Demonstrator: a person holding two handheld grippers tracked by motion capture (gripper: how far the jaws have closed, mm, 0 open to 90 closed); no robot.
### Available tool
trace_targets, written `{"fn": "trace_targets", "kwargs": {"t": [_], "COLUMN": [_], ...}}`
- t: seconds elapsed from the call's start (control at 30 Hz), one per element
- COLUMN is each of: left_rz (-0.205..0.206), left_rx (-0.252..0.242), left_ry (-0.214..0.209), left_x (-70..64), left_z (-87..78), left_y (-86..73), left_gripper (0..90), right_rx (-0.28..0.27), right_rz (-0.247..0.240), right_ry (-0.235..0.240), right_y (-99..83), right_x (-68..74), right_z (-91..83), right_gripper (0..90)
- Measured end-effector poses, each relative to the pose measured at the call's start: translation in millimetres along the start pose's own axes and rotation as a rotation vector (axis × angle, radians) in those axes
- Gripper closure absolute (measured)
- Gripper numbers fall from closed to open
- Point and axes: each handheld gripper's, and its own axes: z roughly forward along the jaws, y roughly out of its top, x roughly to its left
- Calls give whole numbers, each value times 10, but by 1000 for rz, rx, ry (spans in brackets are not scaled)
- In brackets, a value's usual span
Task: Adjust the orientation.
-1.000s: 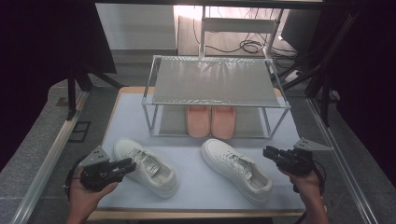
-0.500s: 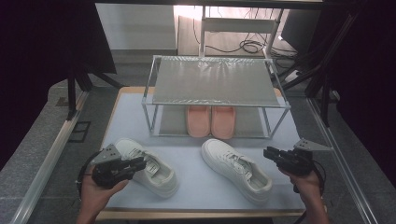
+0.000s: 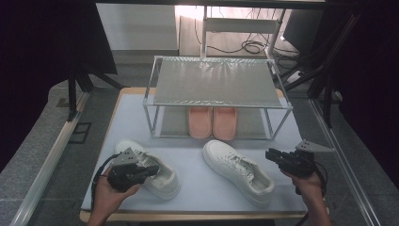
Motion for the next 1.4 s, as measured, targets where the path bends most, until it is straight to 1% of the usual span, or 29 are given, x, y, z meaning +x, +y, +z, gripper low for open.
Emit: {"fn": "trace_targets", "kwargs": {"t": [0.33, 0.6, 0.87, 0.9, 1.0, 1.1, 1.4], "left_rz": [17, 7, 18, 18, 13, 9, -3], "left_rx": [24, 45, 87, 90, 94, 108, 109], "left_ry": [-29, -43, -59, -53, -59, -54, -65], "left_x": [-56, -59, -81, -85, -65, -47, 1], "left_z": [138, 237, 353, 363, 377, 414, 461], "left_y": [32, 22, 36, 38, 41, 35, 62], "left_gripper": [897, 898, 899, 899, 899, 899, 900], "right_rx": [5, 5, 6, 6, 5, 5, 10], "right_rz": [5, 5, 5, 4, 5, 5, 6], "right_ry": [-1, -3, -4, -4, -6, -6, -7], "right_y": [-15, -18, -22, -22, -23, -24, -27], "right_x": [-16, -23, -26, -25, -30, -33, -37], "right_z": [12, 9, 9, 10, 10, 15, 24], "right_gripper": [733, 732, 731, 731, 731, 730, 730]}}
